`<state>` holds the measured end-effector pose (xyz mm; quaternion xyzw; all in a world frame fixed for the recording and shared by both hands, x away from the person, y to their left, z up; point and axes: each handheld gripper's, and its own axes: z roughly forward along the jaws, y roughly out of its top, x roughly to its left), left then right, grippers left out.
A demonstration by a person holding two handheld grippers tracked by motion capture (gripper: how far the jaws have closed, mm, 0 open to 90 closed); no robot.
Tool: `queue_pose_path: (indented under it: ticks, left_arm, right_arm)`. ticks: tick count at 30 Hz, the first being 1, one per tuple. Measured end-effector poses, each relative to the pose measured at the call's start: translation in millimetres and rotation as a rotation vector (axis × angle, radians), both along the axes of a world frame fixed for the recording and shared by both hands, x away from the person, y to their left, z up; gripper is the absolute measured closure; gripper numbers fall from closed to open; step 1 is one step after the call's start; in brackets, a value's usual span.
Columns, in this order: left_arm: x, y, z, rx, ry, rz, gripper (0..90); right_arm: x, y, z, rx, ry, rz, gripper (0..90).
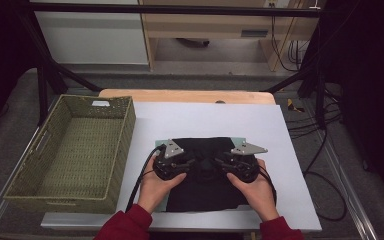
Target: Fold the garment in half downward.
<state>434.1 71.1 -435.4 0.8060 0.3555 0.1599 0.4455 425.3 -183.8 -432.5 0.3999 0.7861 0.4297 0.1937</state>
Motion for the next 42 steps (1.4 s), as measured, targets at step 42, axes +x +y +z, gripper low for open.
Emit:
queue_pose_path:
  ticks: [42]
  left_arm:
    - [-89.3, 29.3, -35.0, -0.005, 0.017, -0.107, 76.3]
  right_arm:
    - [-83.7, -40.9, -15.3, 0.111, -0.038, -0.120, 63.5]
